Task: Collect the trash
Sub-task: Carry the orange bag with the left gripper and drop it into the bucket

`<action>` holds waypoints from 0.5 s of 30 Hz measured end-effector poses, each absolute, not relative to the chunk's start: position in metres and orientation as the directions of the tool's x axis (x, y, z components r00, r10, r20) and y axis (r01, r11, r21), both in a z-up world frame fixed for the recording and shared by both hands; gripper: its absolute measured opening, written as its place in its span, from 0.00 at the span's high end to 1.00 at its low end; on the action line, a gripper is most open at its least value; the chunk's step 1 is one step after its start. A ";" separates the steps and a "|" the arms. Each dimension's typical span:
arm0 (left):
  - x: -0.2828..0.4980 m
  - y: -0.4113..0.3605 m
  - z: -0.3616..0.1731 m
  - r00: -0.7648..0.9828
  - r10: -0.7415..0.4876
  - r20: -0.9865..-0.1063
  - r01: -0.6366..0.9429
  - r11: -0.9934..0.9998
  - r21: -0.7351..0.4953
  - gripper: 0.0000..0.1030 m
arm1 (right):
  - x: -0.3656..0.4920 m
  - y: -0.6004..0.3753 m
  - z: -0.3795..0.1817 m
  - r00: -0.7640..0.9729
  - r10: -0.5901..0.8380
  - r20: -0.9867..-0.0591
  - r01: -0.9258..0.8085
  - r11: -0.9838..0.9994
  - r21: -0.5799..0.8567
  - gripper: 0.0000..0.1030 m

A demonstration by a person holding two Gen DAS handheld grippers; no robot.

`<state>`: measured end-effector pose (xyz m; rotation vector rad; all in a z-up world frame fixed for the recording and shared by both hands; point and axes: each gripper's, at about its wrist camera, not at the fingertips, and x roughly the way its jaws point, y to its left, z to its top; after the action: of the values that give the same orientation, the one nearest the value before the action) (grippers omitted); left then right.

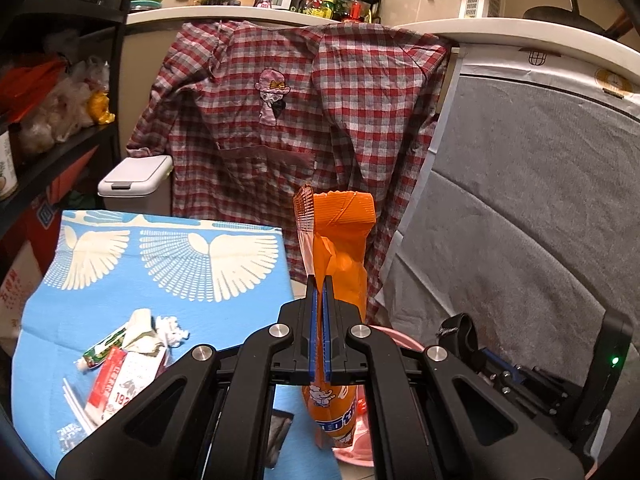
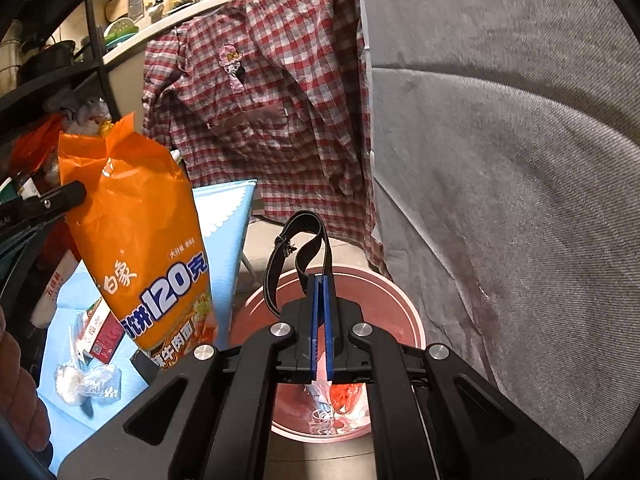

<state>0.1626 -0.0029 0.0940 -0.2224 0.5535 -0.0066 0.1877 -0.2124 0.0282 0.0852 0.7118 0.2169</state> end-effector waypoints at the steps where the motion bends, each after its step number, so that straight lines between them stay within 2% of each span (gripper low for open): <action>1: 0.164 -0.005 0.093 0.852 -0.068 -0.519 -0.052 0.976 -0.213 0.98 | 0.189 -0.213 0.027 0.734 0.224 -0.641 -0.166 0.975 0.150 0.97; 9: 0.176 -0.024 0.086 0.852 -0.081 -0.518 -0.034 0.977 -0.208 0.98 | 0.198 -0.213 0.021 0.725 0.215 -0.655 -0.151 0.977 0.154 0.97; 15: 0.193 -0.035 0.061 0.805 -0.090 -0.586 -0.022 0.983 -0.181 0.98 | 0.206 -0.211 0.011 0.699 0.210 -0.684 -0.149 0.978 0.148 0.95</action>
<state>0.1935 -0.0350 0.0615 -0.1832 0.6348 -0.0365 0.2059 -0.2108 0.0114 0.0830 0.7722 0.1999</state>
